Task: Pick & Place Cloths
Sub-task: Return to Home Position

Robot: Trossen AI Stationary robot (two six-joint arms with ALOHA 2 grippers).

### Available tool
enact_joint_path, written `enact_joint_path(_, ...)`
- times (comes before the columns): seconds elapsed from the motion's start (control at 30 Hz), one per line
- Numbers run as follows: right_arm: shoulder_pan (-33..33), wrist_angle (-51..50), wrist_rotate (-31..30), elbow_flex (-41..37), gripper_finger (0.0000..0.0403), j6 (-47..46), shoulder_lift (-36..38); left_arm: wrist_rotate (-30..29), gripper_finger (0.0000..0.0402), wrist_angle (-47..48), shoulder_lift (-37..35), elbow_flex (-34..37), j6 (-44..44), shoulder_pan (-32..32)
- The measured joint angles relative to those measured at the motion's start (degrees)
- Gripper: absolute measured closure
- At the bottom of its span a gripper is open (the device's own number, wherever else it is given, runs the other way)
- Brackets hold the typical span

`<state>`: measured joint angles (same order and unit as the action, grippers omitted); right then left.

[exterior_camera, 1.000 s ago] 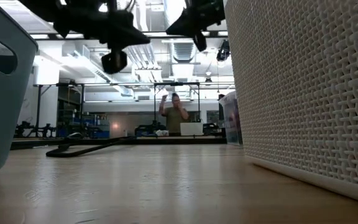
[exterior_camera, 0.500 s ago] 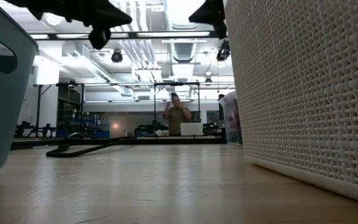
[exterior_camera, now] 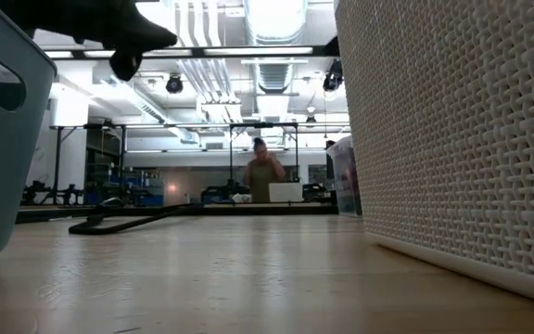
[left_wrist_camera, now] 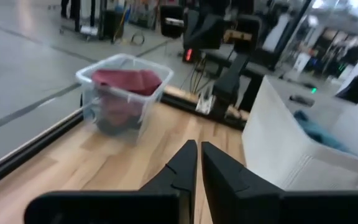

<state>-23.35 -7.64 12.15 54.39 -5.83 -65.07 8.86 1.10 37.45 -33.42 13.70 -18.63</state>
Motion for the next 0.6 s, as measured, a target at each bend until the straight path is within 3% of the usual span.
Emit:
enact_joint_path(0.17, 0.15, 9.95, 4.01, -8.87, 0.0394, 0.72, 7.70, 0.02, 0.0374, -2.54, -1.73, 1.81, 1.31, 0.00)
enact_joint_path(0.3, 0.05, 9.78, 3.92, -14.31, 0.0394, 3.39, 13.43, 0.02, 0.0374, -2.56, -1.74, 1.82, 1.31, 0.00)
enact_joint_path(0.6, 0.08, 8.13, 3.51, -24.56, 0.0394, -0.62, 29.60, 0.02, 0.0374, -2.59, -1.76, 1.84, 1.33, 0.00)
